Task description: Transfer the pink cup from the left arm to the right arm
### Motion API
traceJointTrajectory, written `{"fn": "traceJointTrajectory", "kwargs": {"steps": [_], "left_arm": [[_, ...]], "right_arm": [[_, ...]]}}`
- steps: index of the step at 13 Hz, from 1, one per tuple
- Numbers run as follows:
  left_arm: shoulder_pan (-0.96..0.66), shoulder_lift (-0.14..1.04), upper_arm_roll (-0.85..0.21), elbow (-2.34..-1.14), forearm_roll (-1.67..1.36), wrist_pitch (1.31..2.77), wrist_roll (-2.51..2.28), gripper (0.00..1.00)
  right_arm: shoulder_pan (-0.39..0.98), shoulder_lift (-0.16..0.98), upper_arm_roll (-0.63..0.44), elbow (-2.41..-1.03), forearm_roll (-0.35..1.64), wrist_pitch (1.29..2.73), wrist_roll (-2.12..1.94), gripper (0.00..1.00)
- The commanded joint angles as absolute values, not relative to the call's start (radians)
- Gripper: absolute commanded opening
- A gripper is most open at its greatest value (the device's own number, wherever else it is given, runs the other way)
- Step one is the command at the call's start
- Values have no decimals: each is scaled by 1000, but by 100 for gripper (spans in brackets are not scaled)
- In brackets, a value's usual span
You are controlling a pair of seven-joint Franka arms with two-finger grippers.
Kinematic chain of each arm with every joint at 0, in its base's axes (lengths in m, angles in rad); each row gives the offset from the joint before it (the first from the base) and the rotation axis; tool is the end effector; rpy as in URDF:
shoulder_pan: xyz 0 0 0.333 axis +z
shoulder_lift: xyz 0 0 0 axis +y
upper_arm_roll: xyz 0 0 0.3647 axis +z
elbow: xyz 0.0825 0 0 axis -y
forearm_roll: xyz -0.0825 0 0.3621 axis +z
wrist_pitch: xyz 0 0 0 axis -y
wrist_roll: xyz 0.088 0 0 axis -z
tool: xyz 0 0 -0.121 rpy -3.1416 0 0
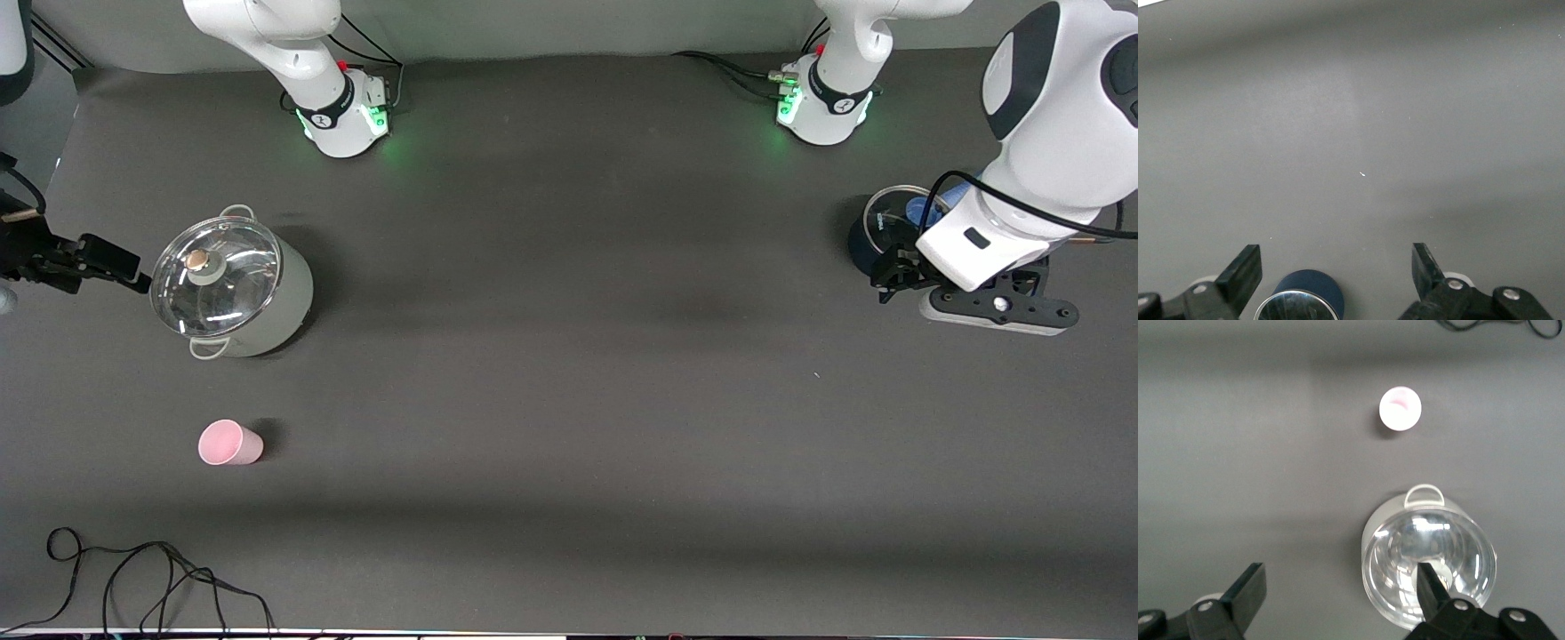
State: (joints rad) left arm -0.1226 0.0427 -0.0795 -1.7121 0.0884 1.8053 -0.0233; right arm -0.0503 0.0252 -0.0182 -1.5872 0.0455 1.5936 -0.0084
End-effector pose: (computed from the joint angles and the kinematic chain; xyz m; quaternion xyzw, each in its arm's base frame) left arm 0.5536 -0.1037 0.5927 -0.9940 0.0982 -0.0298 0.0384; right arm 0.5417 -0.0316 0.6404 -0.9992 0.0308 0.0085 0.0228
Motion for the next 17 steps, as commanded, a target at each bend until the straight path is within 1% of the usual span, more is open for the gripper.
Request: {"fn": "traceJointTrajectory", "kwargs": {"steps": [1, 4, 6, 11, 13, 17], "left_arm": [[-114, 74, -77, -1658, 75, 1766, -5, 100], [-120, 74, -77, -1658, 75, 1749, -3, 100], [-115, 75, -77, -1655, 75, 1749, -3, 100], [-91, 75, -72, -1658, -2, 1743, -2, 100], [-80, 74, -71, -1663, -6, 1706, -5, 100], [-45, 54, -71, -1667, -25, 1687, -3, 100]], "right_arm": [[-52, 14, -3, -1588, 25, 1551, 11, 100], [-51, 12, -3, -1591, 23, 1532, -35, 100], [-52, 14, -3, -1591, 5, 1531, -189, 100], [-48, 14, -5, -1592, -2, 1531, -204, 100], [-48, 14, -5, -1591, -3, 1531, -204, 100], [-48, 25, -6, -1588, -2, 1534, -204, 100]]}}
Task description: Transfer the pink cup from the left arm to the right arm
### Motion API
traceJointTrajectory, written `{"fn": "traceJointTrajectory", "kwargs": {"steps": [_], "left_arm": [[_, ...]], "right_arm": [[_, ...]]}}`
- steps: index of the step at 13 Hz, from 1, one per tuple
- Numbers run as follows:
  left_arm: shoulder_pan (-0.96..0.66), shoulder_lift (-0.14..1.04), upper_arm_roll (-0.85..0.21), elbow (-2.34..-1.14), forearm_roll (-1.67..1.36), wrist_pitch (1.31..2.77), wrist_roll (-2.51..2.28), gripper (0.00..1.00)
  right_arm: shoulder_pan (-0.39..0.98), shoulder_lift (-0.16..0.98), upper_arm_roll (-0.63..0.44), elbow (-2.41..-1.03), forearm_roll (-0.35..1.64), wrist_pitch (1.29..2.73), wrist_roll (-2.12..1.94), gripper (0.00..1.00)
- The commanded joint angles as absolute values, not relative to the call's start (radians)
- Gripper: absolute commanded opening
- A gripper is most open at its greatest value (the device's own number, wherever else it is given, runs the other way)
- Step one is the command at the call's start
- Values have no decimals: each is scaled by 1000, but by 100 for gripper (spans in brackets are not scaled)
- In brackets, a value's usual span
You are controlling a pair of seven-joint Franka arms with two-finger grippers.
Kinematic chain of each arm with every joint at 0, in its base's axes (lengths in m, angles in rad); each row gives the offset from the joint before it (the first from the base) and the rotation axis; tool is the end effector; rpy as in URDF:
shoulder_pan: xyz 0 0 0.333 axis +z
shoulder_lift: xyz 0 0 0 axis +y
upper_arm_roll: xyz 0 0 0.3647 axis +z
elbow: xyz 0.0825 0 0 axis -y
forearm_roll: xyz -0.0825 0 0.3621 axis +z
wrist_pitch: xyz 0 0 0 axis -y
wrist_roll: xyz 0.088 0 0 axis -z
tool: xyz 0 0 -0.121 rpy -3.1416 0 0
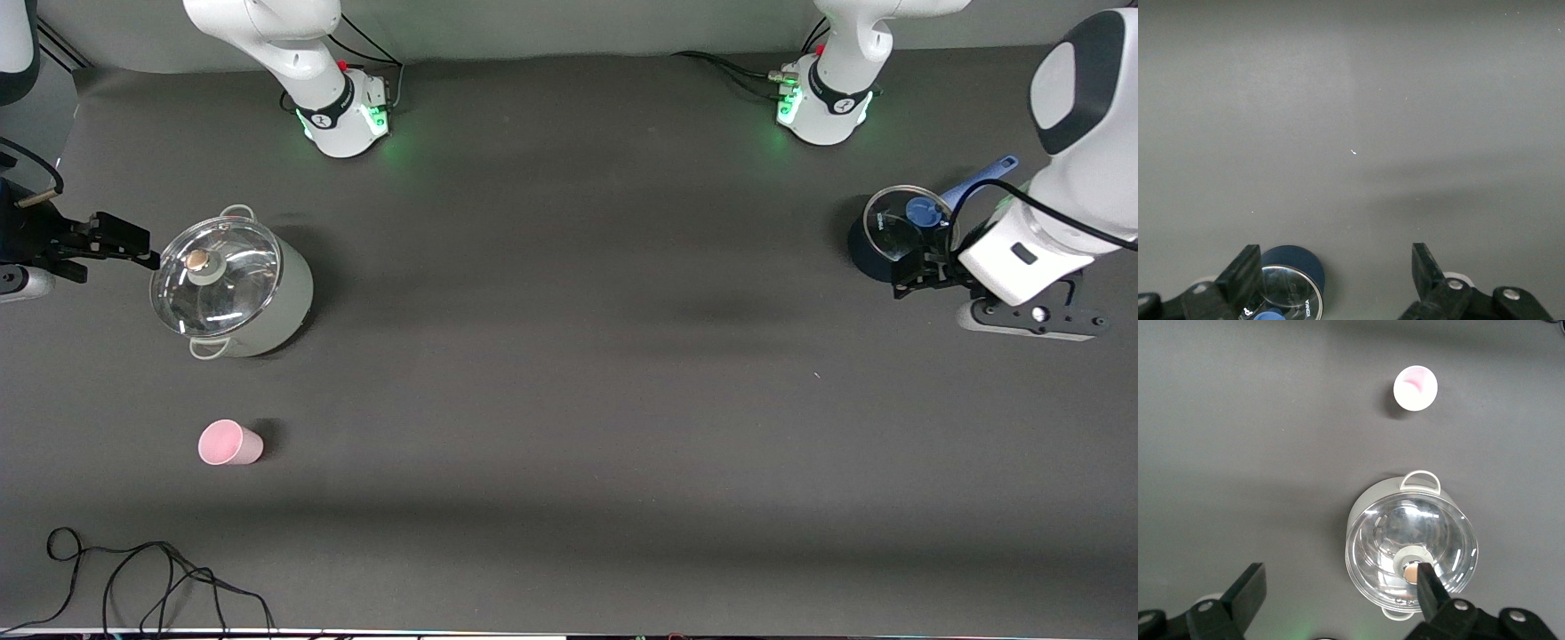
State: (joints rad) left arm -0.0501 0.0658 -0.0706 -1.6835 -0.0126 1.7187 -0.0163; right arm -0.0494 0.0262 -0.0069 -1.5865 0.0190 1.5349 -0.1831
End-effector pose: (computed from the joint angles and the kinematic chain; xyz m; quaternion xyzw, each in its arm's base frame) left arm 0.5574 -0.0677 0.5848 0.9985 -0.0511 -0.0158 0.0075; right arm 0.5349 -0.0277 0.6352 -0.9972 -0.0633 0.0375 0.0140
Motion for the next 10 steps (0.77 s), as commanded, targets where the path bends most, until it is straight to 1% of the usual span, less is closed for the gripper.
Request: {"fn": "traceJointTrajectory", "kwargs": {"steps": [1, 3, 10], "left_arm": [[-46, 43, -71, -1666, -25, 1674, -3, 100], [-44, 26, -71, -1667, -23, 1646, -3, 100], [-46, 34, -71, -1667, -23, 1666, -5, 100]], "right_arm": [[-48, 25, -6, -1588, -2, 1534, -204, 100], [-48, 25, -8, -1586, -3, 1534, -204, 100], [-49, 26, -9, -1583, -2, 1534, -204, 100]]}}
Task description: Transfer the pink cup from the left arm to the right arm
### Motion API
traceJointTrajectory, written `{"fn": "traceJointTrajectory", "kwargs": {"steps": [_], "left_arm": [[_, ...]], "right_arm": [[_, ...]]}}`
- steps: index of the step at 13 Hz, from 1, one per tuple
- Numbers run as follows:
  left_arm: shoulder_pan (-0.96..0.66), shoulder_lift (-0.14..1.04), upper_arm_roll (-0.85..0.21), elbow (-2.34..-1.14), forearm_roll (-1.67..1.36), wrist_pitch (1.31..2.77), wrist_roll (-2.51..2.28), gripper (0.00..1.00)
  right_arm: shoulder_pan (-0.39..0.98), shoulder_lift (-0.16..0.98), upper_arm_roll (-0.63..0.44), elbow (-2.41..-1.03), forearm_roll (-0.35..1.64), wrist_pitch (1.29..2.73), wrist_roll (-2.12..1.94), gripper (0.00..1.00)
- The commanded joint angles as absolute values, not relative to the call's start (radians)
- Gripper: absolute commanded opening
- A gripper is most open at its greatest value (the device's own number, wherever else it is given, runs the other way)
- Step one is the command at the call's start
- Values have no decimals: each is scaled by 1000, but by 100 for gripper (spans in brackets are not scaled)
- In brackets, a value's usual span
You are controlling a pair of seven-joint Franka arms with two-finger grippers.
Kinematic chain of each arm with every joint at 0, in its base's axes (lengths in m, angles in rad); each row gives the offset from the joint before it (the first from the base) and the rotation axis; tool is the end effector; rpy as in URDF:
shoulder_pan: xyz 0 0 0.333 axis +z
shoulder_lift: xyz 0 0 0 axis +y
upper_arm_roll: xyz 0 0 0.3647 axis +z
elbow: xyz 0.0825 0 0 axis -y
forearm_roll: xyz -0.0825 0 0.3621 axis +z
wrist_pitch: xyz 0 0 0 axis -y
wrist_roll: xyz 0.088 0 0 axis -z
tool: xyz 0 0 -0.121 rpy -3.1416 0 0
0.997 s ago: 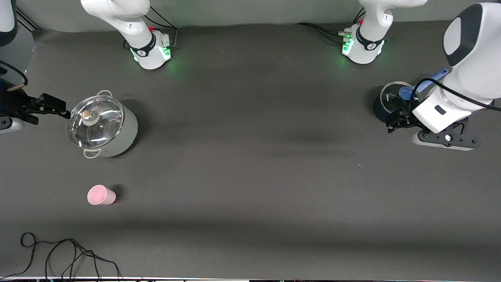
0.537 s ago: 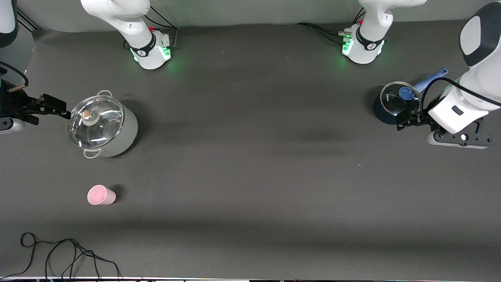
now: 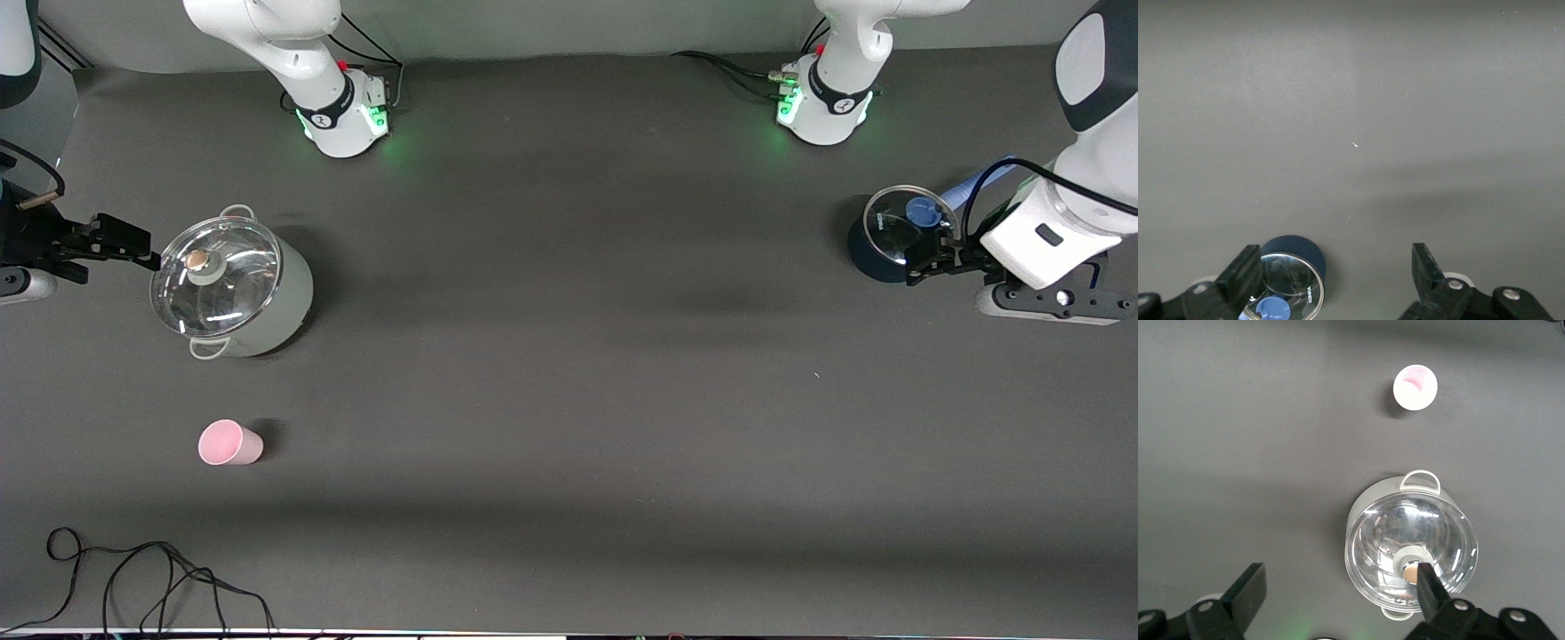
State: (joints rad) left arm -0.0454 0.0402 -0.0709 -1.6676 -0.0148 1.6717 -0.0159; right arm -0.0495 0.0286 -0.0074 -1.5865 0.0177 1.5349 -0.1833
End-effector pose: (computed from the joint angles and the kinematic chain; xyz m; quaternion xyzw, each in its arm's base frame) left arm 0.5468 -0.0647 0.6023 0.9986 -0.0493 -0.0185 0.0076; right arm 0.5356 -0.0282 0.6339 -0.9972 -0.0631 0.0388 0.0135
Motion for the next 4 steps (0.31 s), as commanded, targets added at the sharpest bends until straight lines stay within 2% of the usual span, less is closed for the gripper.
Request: {"fn": "traceJointTrajectory", "kwargs": {"steps": [1, 4], "left_arm": [[-46, 34, -71, -1669, -25, 1664, -5, 100], [-46, 34, -71, -1669, -23, 1657, -5, 100]], "right_arm": [[-49, 26, -9, -1583, -2, 1535, -204, 100], [-49, 28, -9, -1582, -2, 1537, -201, 100]]}}
